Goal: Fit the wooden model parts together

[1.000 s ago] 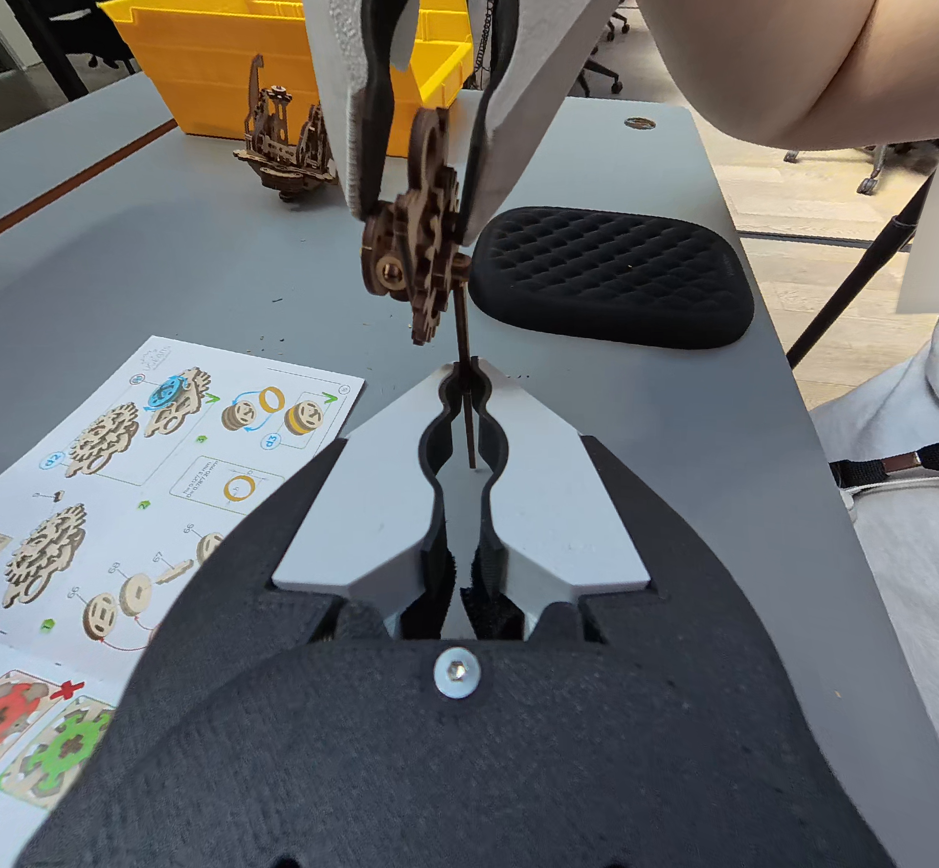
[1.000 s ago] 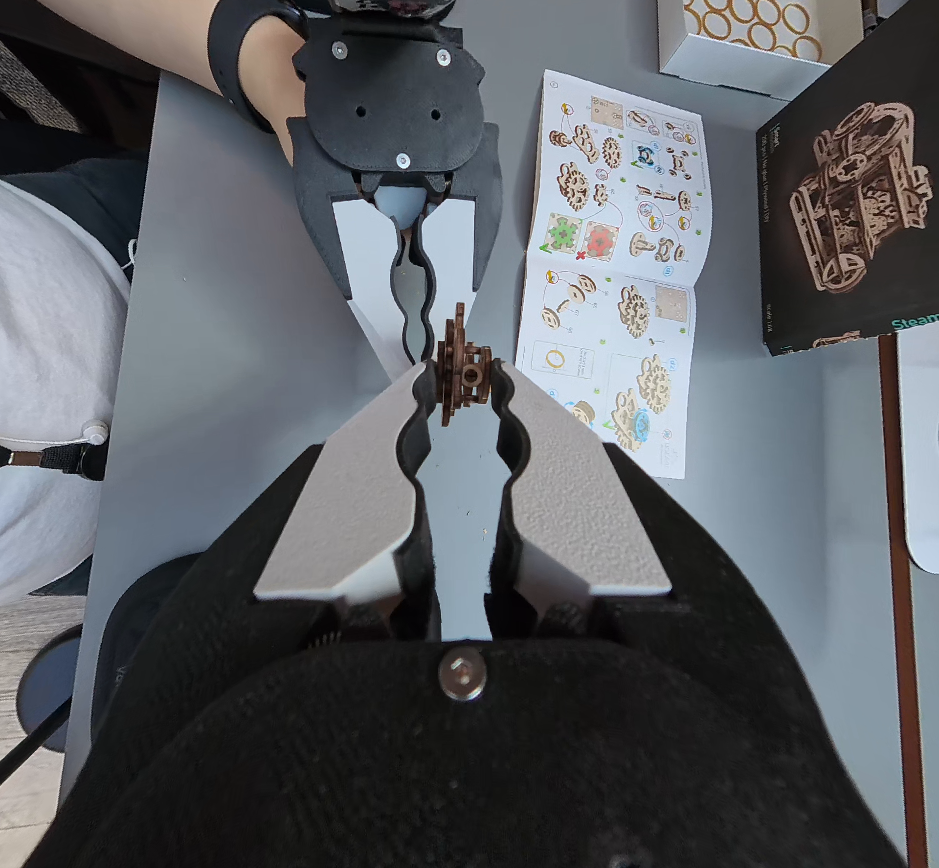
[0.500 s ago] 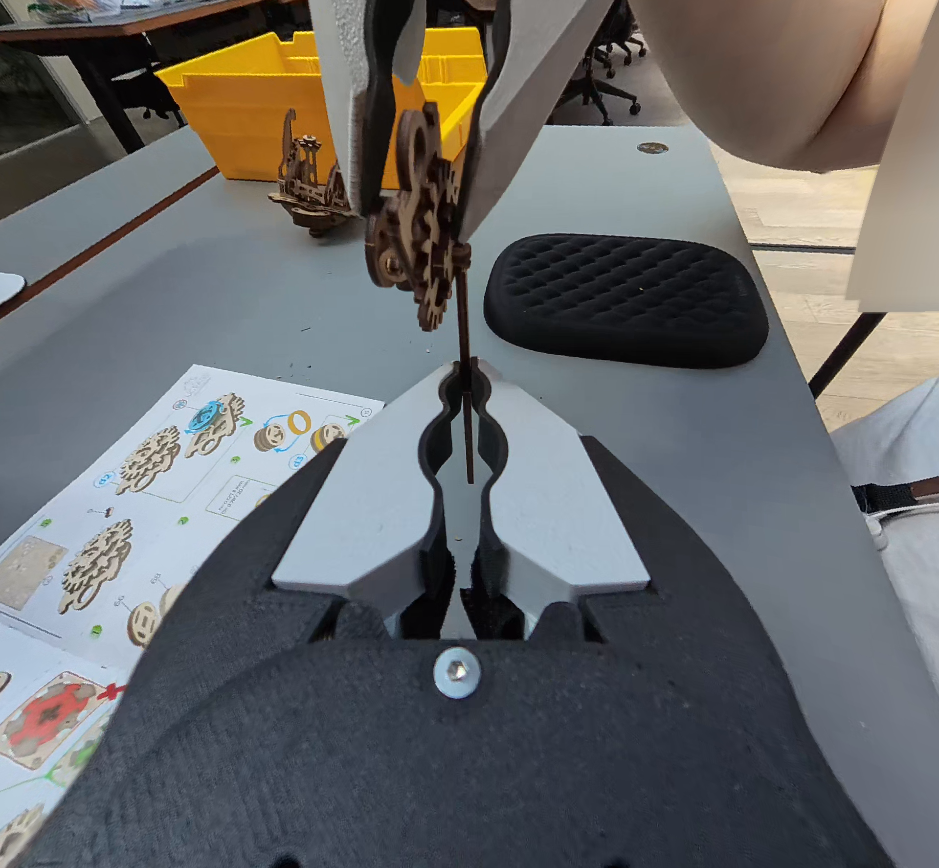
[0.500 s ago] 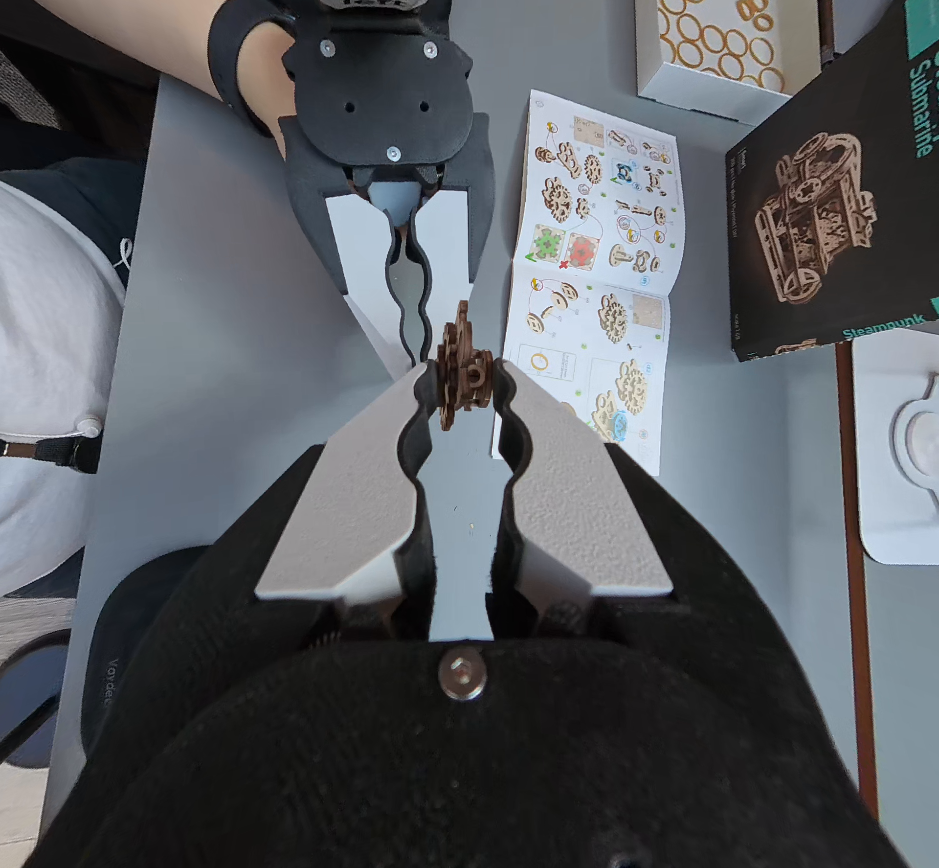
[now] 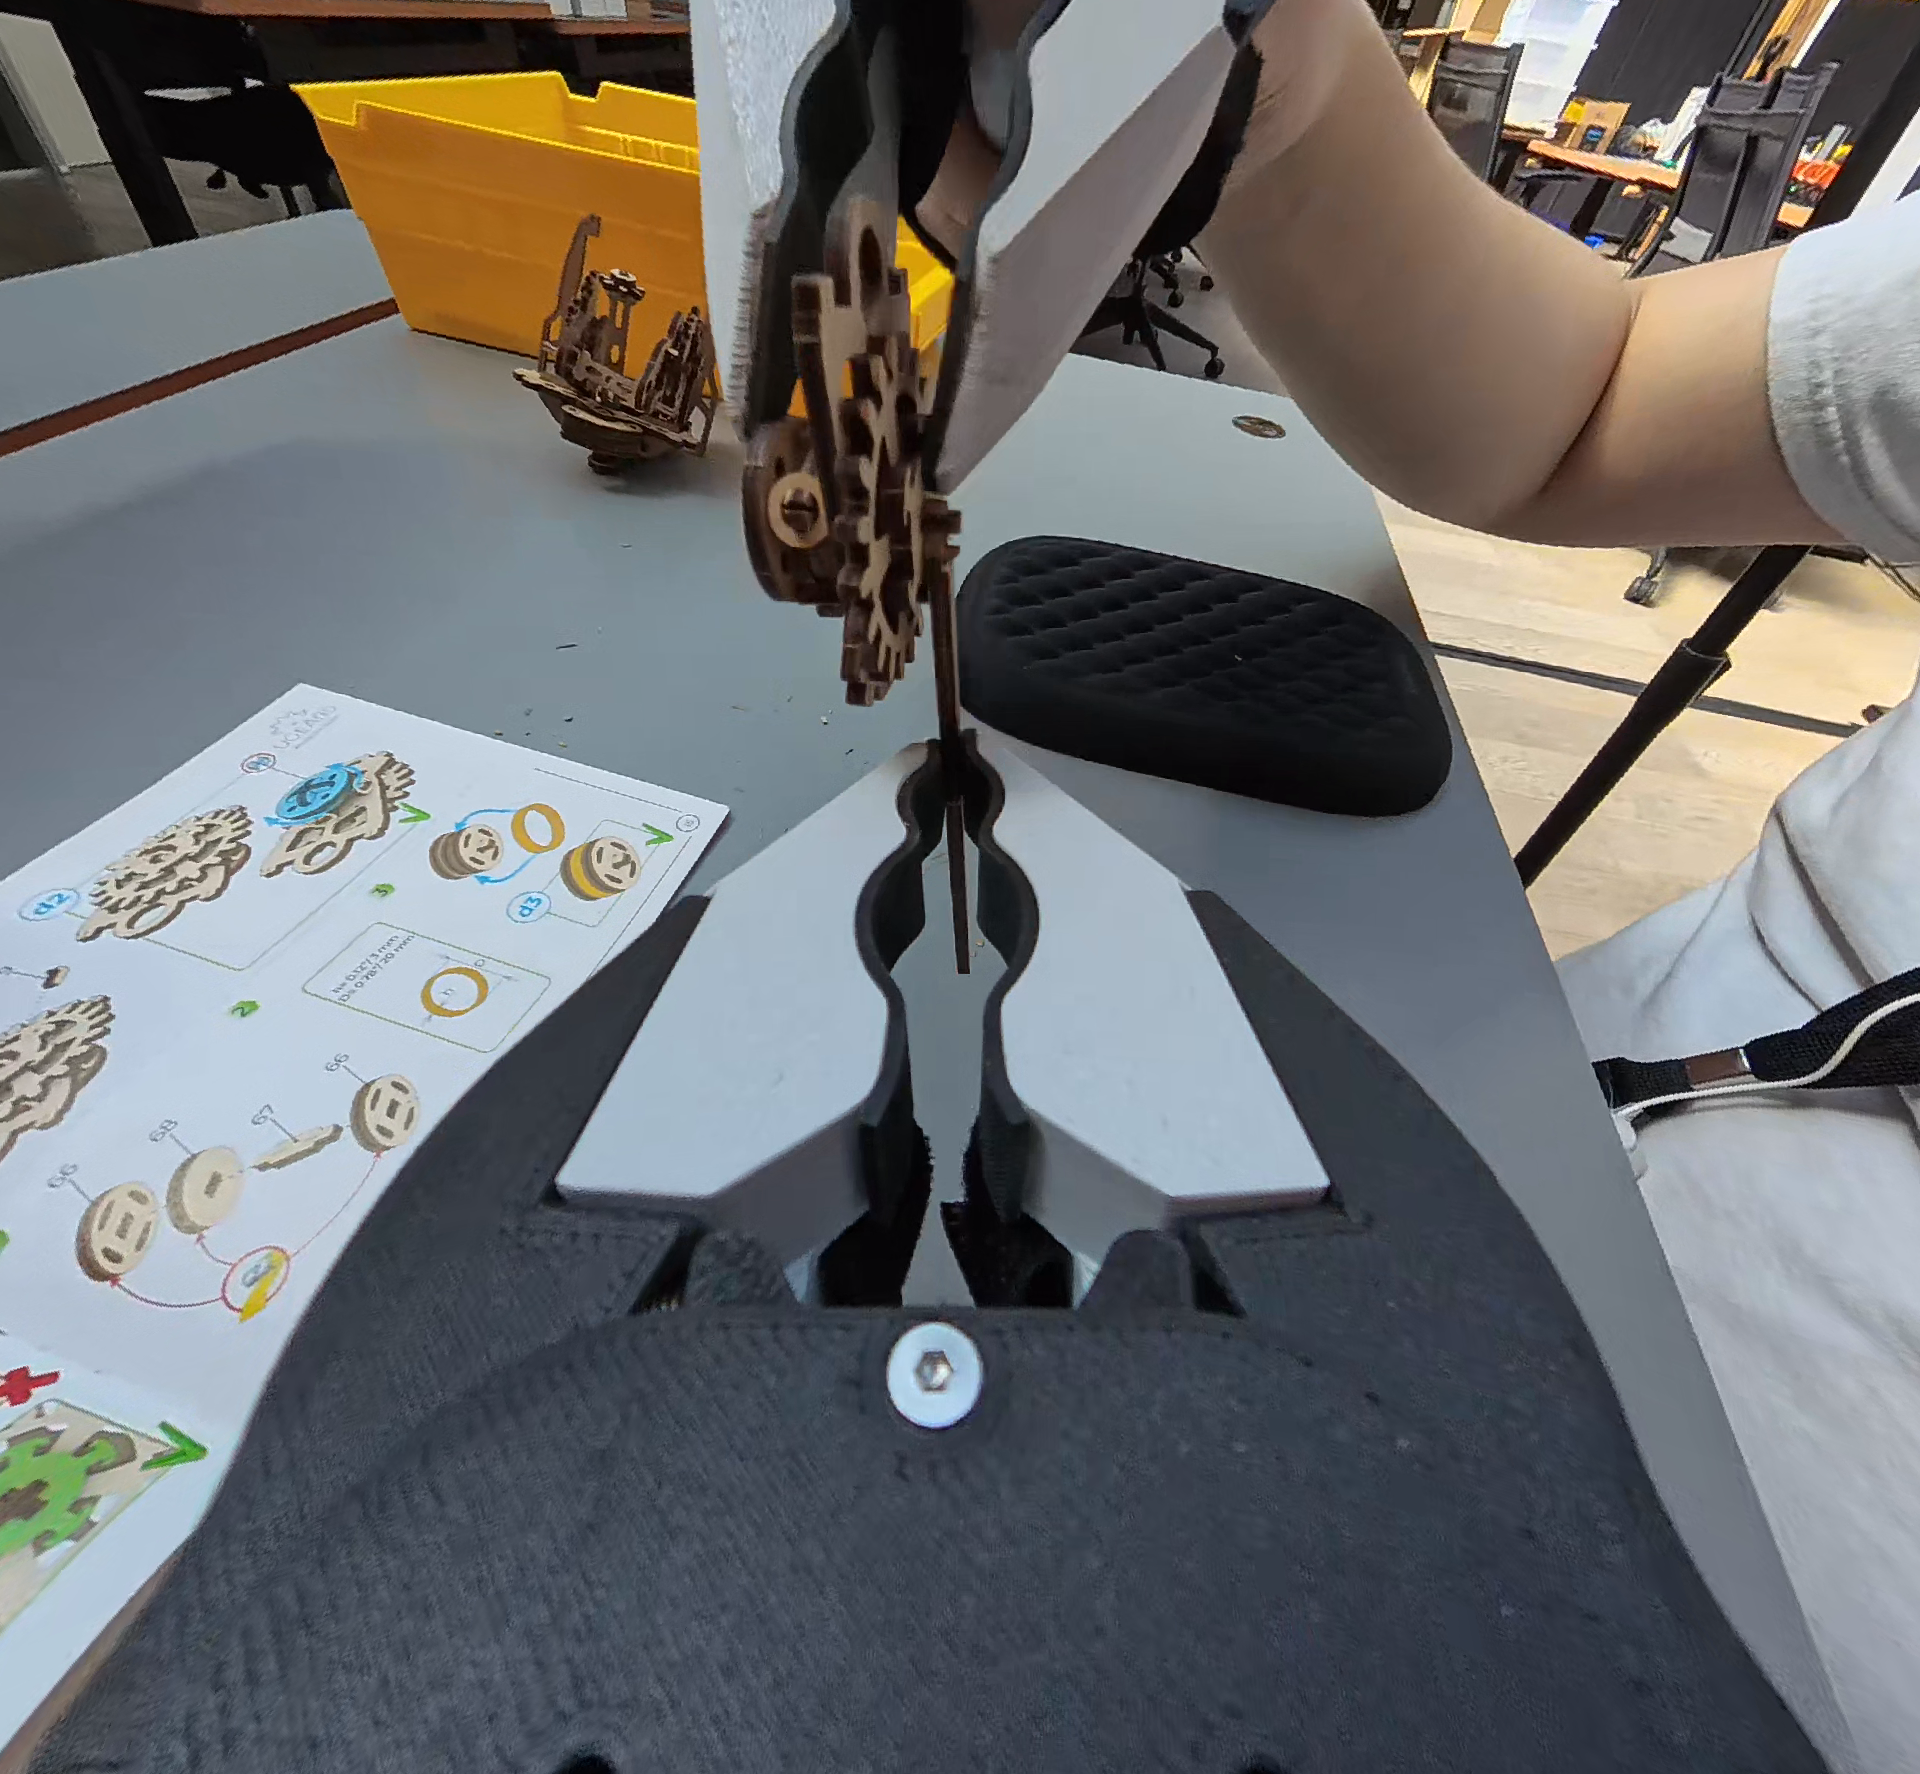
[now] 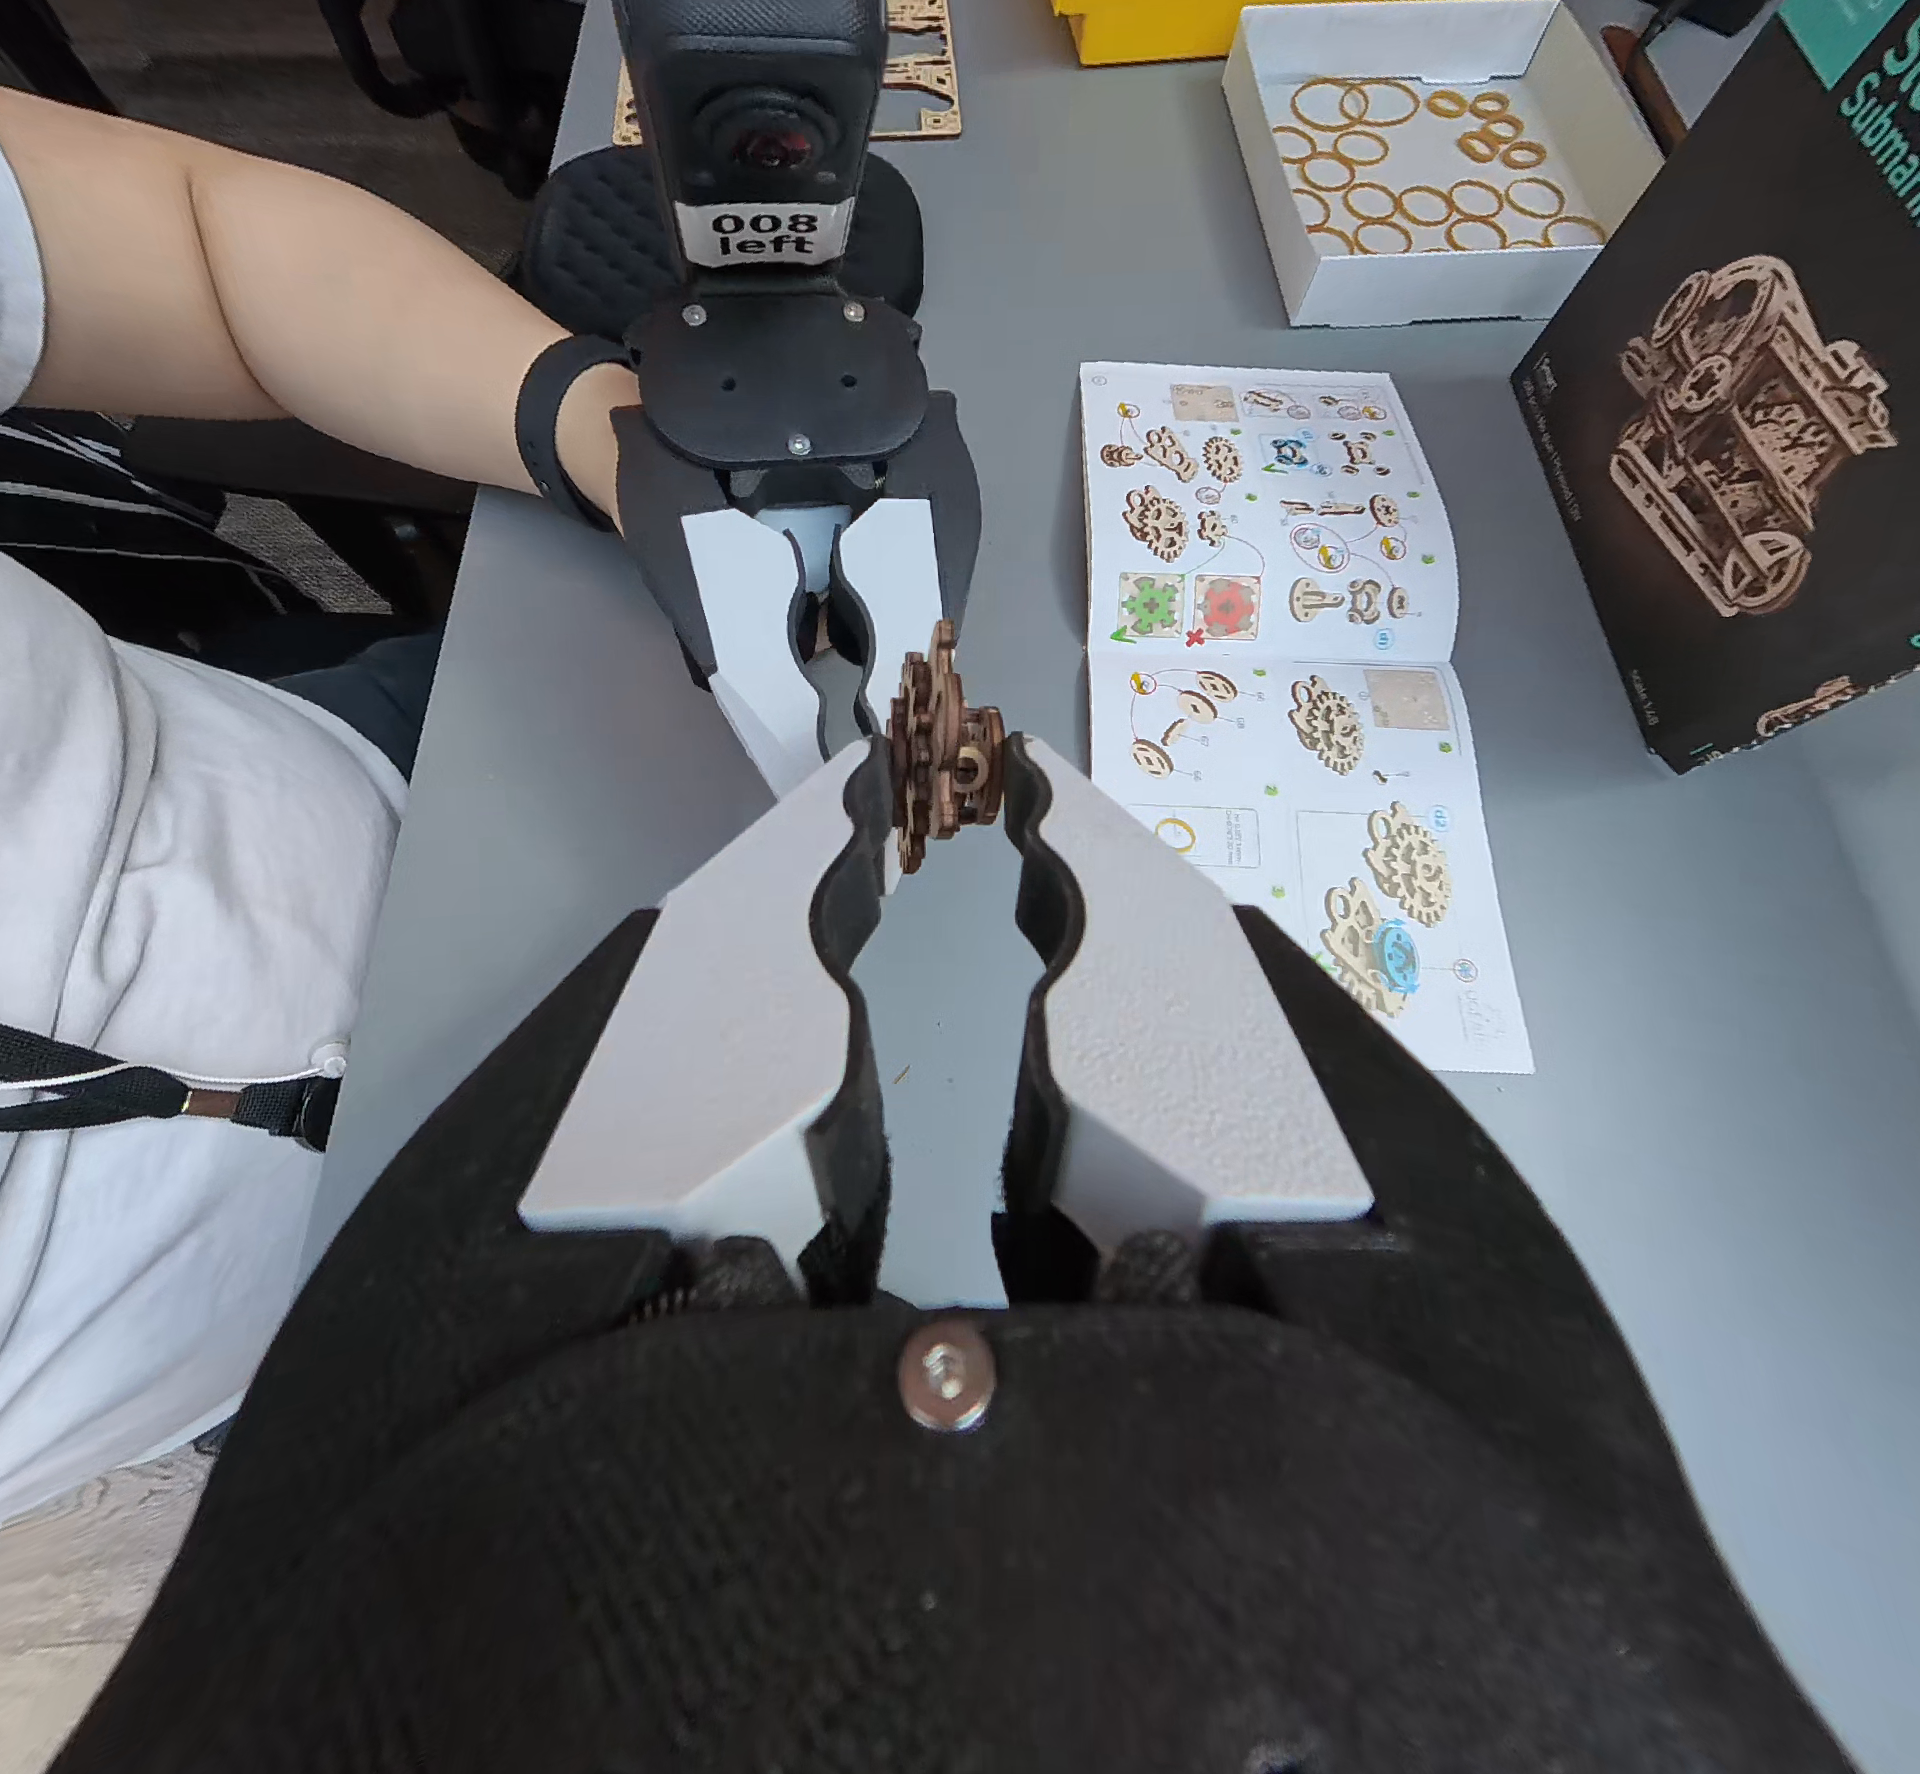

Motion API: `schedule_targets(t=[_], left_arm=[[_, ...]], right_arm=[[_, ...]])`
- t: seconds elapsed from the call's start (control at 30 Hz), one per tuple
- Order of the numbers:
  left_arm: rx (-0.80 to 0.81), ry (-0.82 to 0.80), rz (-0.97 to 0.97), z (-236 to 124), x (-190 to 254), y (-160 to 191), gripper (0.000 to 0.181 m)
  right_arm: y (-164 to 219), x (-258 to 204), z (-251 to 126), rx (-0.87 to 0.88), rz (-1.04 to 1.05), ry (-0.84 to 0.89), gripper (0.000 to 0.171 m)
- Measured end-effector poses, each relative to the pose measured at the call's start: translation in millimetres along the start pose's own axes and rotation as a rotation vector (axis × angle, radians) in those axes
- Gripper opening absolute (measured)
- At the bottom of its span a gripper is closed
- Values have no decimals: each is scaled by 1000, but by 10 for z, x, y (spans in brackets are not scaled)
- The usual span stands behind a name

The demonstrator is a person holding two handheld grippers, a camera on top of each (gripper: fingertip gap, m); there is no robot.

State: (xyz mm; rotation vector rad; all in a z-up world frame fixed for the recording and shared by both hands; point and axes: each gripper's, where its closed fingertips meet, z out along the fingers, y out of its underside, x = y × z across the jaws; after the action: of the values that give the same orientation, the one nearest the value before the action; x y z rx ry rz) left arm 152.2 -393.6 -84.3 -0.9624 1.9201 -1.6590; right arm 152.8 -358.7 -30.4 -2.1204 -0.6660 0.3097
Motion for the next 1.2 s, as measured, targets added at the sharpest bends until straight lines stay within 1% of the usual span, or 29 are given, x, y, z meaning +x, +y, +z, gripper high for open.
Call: schedule_targets(t=[0.23, 0.3, 0.47, 0.6, 0.73, 0.8, 0.87, 0.9, 0.93, 1.0, 1.1, 1.2], left_arm=[[-106, -30, 23, 49, -20, 166, 0], [-113, -34, 24, 48, -24, 177, 0], [-95, -17, -4, 38, -24, 152, 0], [-114, -42, 34, 34, -29, 147, 0], [-76, -60, 98, -18, -10, -50, 0], [-81, -73, 106, -9, -51, -56, 0], [-132, -70, 80, 34, -106, 106, 1], [-125, -68, 52, 47, -125, 153, 0], [-103, -54, 23, 38, -119, 145, 0], [-106, -46, 11, 11, -106, 128, 0], [-67, -69, 78, -5, -85, 43, 0], [-23, -57, 78, -15, -59, -27, 0]], right_arm=[[140, -20, 95, -77, -19, 1, 21], [159, -19, 111, -82, -24, 12, 20], [177, -10, 100, -97, -11, 10, 20], [189, -6, 84, -125, -8, -3, 20], [20, -40, -32, -141, -70, 17, 20], [6, -15, -68, -190, -120, 53, 20], [134, 32, -2, -250, -135, 75, 20], [259, 33, 50, -289, -125, 61, 24], [198, 57, 60, -225, -110, 67, 20], [223, 71, 33, -240, -117, 81, 20], [109, 31, 1, -226, -158, 97, 20], [33, 9, -14, -215, -164, 94, 20]])
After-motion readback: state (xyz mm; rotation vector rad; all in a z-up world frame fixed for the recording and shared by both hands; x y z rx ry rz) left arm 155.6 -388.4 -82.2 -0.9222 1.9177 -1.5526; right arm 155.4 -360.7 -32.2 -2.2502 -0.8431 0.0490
